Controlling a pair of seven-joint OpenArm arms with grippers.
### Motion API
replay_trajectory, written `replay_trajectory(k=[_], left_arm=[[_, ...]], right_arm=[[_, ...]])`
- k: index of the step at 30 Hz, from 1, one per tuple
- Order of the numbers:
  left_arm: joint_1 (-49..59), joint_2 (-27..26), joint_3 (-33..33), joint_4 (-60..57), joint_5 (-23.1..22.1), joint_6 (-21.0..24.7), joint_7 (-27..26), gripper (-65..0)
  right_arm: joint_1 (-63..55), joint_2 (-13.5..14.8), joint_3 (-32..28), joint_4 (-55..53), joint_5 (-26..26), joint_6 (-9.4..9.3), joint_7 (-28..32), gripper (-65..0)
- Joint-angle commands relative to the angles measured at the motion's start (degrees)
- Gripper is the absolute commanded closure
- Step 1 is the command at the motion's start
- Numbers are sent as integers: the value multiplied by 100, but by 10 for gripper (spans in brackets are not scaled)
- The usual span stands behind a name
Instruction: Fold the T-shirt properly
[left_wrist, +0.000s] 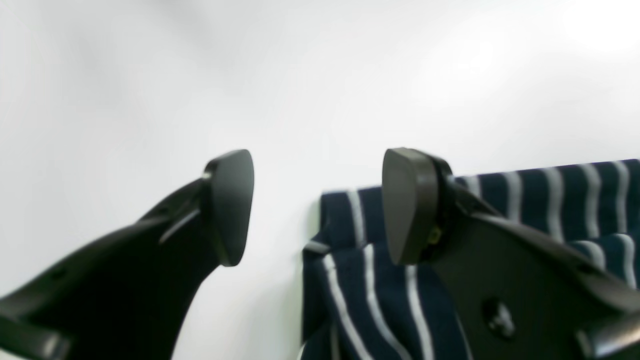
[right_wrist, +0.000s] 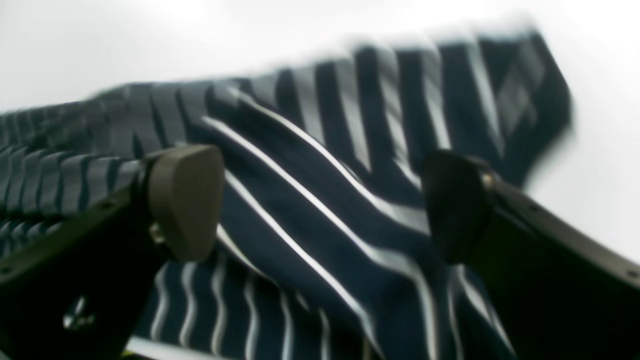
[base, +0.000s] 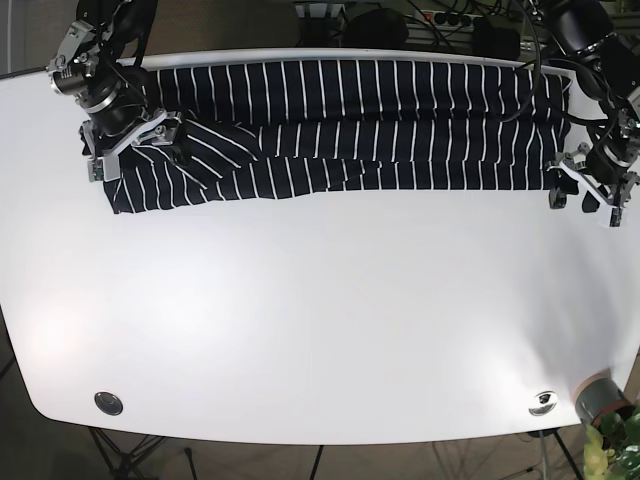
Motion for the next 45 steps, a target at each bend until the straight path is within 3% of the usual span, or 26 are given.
replay_trajectory(k=[1, 6, 11, 16, 20, 25, 29, 38, 45], left_arm=[[-36, -85, 70, 443, -92, -8, -131, -378], [281, 29, 439, 1041, -56, -8, -158, -378], [615, 293, 773, 1507, 32, -8, -158, -378], [1063, 521, 888, 1612, 471, -8, -158, -378], [1230, 715, 738, 1392, 796, -8, -158, -378], [1257, 732, 598, 663, 981, -8, -167, -378], [1081, 592, 677, 170, 1007, -8, -465, -378], [290, 345, 800, -867, 1016, -8, -632, -378], [-537, 231, 800, -1614, 1016, -8, -624, -378]], right_arm=[[33, 176, -319, 101, 255, 28, 116, -598], [-20, 238, -864, 92, 237, 2, 116, -598], [-134, 18, -881, 84, -220, -341, 133, -585], [-275, -149, -872, 84, -958, -403, 142, -455], [-310, -158, -864, 75, -1371, -403, 142, -393], [-327, -264, -872, -119, -1846, -412, 142, -393], [-99, -272, -881, -593, -2092, -412, 151, -388], [464, -220, -864, -1560, -2171, -412, 608, -392], [1220, 53, -855, -2255, -2171, -420, 626, -393]])
